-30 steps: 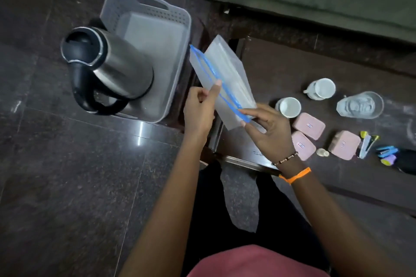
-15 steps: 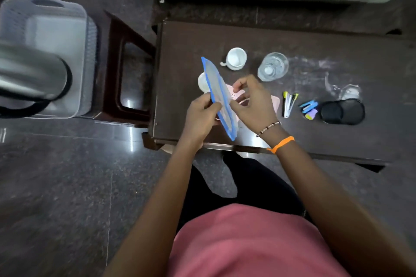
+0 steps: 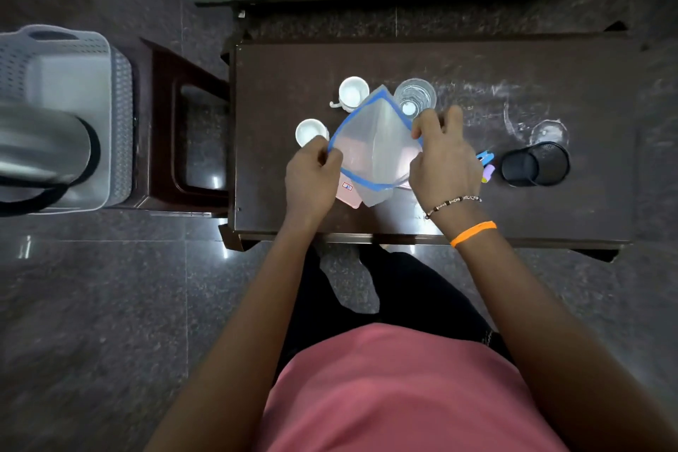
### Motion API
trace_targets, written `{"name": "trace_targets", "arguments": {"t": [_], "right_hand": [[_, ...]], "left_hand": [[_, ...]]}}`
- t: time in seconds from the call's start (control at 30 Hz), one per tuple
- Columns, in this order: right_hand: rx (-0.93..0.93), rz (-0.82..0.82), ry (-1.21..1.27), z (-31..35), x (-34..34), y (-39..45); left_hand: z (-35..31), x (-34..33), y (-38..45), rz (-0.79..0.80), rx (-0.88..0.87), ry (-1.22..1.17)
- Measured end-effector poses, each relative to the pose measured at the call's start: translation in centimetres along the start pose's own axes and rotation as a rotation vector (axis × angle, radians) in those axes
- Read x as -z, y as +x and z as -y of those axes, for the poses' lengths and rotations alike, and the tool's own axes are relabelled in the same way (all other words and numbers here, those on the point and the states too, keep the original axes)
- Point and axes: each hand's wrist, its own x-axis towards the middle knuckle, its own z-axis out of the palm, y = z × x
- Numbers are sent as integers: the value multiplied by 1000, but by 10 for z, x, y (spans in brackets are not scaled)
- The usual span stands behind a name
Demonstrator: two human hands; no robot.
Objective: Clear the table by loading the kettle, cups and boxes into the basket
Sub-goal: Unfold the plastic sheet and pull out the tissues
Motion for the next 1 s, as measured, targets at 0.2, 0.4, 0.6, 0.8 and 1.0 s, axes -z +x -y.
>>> {"name": "trace_targets", "arguments": {"t": [0.2,0.4,0.6,0.8,1.0], "right_hand": [[126,83,300,19,7,3],[-465,621,928,40,-23,24],[-652,673,974,44,-48,35],[-629,719,837,39,-66,37],[-703,648,870,22,-73,34]], "left_hand": [[-13,-10,-6,126,-255,2],[-7,-11,-12,87,-265,20],[-2,-6,-11,-7,-233,52],[1,-11,-12,-1,-192,35],[1,-20,-17,4,-187,-11]]}}
